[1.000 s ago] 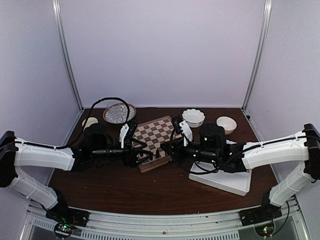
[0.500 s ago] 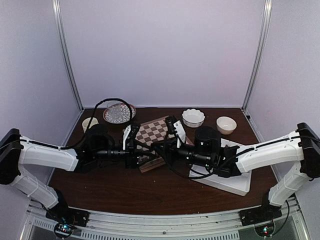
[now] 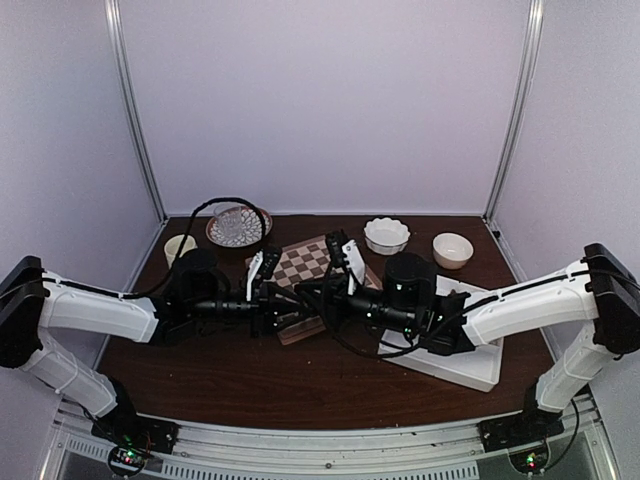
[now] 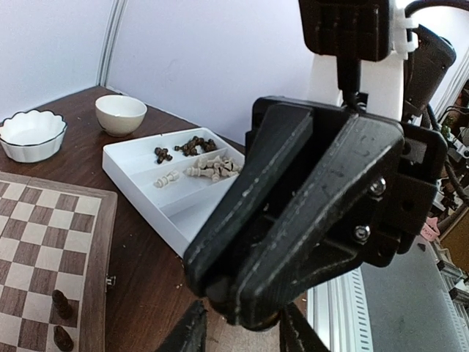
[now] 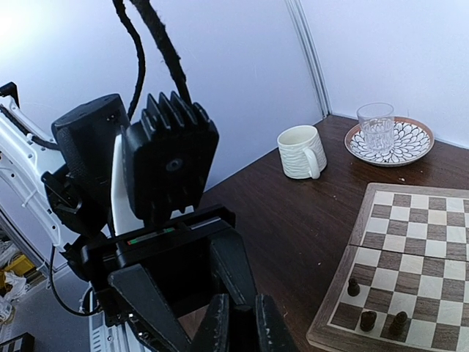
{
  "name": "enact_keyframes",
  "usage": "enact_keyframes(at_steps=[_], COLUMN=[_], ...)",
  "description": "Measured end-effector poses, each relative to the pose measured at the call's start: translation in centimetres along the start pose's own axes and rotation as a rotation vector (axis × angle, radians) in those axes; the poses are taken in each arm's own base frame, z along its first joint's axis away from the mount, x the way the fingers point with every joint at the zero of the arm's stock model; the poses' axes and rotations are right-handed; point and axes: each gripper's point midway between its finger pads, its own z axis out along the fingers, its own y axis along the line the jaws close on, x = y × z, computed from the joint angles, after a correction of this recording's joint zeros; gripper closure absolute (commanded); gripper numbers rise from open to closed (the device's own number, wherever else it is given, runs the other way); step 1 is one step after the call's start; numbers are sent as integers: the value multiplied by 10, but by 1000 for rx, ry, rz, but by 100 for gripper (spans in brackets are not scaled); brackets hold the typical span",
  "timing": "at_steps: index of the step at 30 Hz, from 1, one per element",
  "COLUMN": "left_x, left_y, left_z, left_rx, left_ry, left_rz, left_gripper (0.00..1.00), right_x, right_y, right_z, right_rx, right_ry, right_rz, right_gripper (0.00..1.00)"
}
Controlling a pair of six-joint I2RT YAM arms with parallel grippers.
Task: Set up the chess pieces on the board
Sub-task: Pass from the right arm to the left
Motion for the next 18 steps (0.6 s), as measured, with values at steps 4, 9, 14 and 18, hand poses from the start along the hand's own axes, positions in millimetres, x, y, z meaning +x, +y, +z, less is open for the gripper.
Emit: enact_keyframes(at_steps=[4,9,14,18], left_x=[0,0,1,2], left_y=[0,-1,1,3], left_z=[0,0,0,0], left_rx=[3,2,-8,-17], left_ry=[0,0,2,10], left_rz=[-1,-1,-3,-1], left_gripper=[71,77,92,97], right_x=[2,6,4,5], right_y=[1,3,3,2], right_z=[2,4,4,4], right_rx=[-13,-28,-29,-26], right_ry=[1,7,0,2], right_rz=[0,7,12,16], right_gripper=[96,95,91,86])
